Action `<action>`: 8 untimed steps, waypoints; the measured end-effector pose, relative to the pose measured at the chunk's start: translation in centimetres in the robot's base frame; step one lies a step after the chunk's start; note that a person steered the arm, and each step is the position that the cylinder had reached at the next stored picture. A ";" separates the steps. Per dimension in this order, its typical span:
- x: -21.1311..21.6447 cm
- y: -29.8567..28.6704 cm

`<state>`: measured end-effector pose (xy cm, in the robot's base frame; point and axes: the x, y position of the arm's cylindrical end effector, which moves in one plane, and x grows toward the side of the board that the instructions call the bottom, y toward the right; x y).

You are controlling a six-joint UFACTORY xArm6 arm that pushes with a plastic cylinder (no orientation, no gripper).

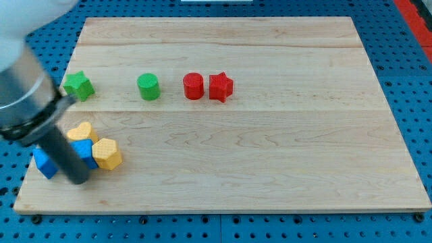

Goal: Move the blue cube along with the hexagon towards the red blocks

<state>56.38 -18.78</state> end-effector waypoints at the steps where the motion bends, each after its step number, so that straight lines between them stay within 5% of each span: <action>1: -2.3 4.6; 3: -4.1 11.7; 4: -3.5 10.3; 7: 0.2 -7.4; 8: 0.2 -8.6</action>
<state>56.63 -27.34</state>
